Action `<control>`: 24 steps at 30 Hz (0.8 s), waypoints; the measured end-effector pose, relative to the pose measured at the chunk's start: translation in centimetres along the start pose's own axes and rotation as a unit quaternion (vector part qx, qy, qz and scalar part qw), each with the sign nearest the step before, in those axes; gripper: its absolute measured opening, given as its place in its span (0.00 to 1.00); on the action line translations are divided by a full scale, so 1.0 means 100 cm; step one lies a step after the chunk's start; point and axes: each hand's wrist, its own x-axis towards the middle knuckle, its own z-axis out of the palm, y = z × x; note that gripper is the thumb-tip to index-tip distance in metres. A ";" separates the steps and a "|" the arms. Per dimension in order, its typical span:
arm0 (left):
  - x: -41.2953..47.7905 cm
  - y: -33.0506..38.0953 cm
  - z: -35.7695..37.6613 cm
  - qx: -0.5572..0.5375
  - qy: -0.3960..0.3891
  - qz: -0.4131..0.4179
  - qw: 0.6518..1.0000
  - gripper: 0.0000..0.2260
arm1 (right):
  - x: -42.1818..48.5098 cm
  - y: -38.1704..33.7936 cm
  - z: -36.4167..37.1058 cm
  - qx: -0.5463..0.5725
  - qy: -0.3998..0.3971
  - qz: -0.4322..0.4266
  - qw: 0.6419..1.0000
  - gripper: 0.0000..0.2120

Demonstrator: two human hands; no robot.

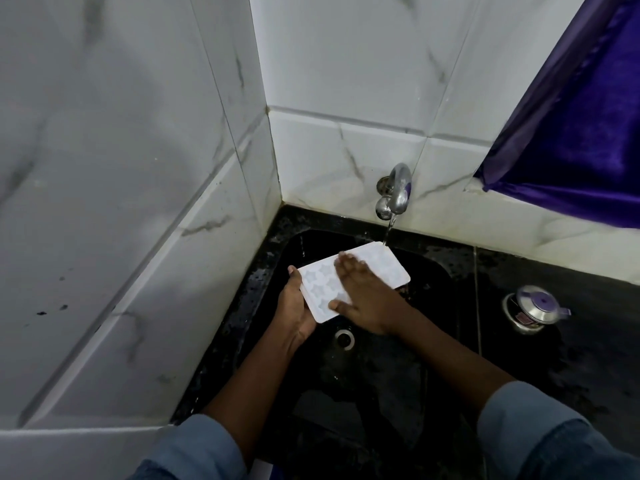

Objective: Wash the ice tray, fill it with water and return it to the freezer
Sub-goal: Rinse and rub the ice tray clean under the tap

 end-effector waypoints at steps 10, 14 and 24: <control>-0.008 -0.004 0.016 0.013 0.013 0.020 1.000 0.35 | 0.000 0.013 -0.004 0.035 0.014 0.043 0.998 0.57; -0.009 -0.009 0.028 0.011 0.010 0.022 1.000 0.33 | -0.021 -0.017 0.003 0.081 0.026 -0.044 0.995 0.48; -0.016 -0.049 0.093 0.333 -0.054 0.091 0.937 0.23 | -0.053 0.001 -0.007 0.536 0.318 0.153 0.767 0.17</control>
